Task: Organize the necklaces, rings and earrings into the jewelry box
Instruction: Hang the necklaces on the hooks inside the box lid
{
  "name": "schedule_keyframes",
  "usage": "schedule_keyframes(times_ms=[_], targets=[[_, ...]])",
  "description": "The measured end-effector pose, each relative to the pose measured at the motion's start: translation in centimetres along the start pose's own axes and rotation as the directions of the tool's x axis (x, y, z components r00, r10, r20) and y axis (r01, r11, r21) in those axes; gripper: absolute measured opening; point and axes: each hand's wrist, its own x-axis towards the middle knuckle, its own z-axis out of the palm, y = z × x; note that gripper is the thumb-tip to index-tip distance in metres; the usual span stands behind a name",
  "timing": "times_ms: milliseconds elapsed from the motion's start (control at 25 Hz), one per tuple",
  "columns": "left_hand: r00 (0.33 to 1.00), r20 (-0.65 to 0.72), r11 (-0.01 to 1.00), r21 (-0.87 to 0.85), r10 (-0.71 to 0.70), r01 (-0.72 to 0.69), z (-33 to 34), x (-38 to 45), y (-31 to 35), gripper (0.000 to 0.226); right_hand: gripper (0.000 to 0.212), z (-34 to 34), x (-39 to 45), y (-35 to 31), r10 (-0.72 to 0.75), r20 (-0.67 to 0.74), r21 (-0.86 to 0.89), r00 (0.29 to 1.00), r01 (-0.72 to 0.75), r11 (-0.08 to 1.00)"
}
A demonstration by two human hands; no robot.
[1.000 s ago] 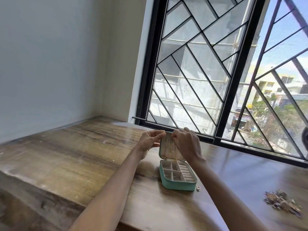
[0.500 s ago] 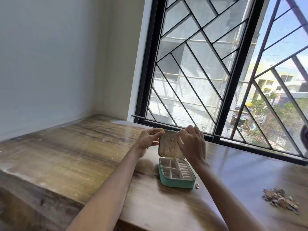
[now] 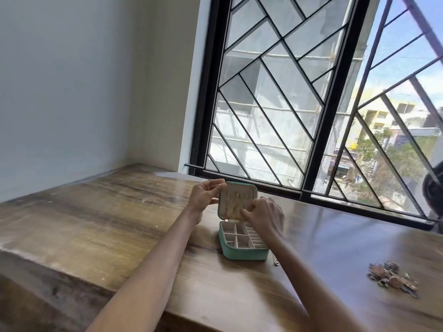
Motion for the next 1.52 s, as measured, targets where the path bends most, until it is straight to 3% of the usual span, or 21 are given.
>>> schedule_keyframes(times_ms=[360,480,600,800,1040,1200,1520], targets=[[1.0,-0.009,1.0,-0.013,0.016,-0.016,0.0,0.1,-0.1,0.019,0.041,0.3,0.1,-0.1,0.058,0.025,-0.072,0.998,-0.056,0.996],[1.0,-0.009,1.0,-0.013,0.025,-0.025,0.1,0.1,-0.1,0.019,0.033,0.3,0.2,-0.4,0.063,0.046,-0.062,0.997,-0.06,0.996],[0.999,-0.017,1.0,-0.003,0.03,-0.03,0.1,0.1,-0.2,0.025,0.021,-0.3,0.2,-0.6,0.084,0.13,0.011,0.988,-0.087,0.996],[0.999,-0.015,0.999,0.008,0.036,-0.036,0.2,0.0,-0.1,0.019,0.04,-1.5,0.7,0.1,0.15,0.269,0.154,0.951,-0.196,0.968],[0.999,-0.014,0.999,0.025,0.031,-0.03,0.2,-0.1,-0.1,0.028,0.029,-1.4,0.2,0.4,0.088,0.272,0.011,0.958,-0.094,0.995],[0.999,-0.013,0.999,0.014,0.036,-0.036,0.3,-0.3,0.1,0.026,0.013,-2.0,0.0,-0.4,0.028,0.133,0.084,0.991,-0.04,0.996],[0.999,-0.009,0.999,0.016,0.036,-0.036,0.4,-0.5,0.2,0.024,0.028,-1.0,-0.7,-1.7,-0.048,0.172,-0.006,0.984,0.049,0.999]])
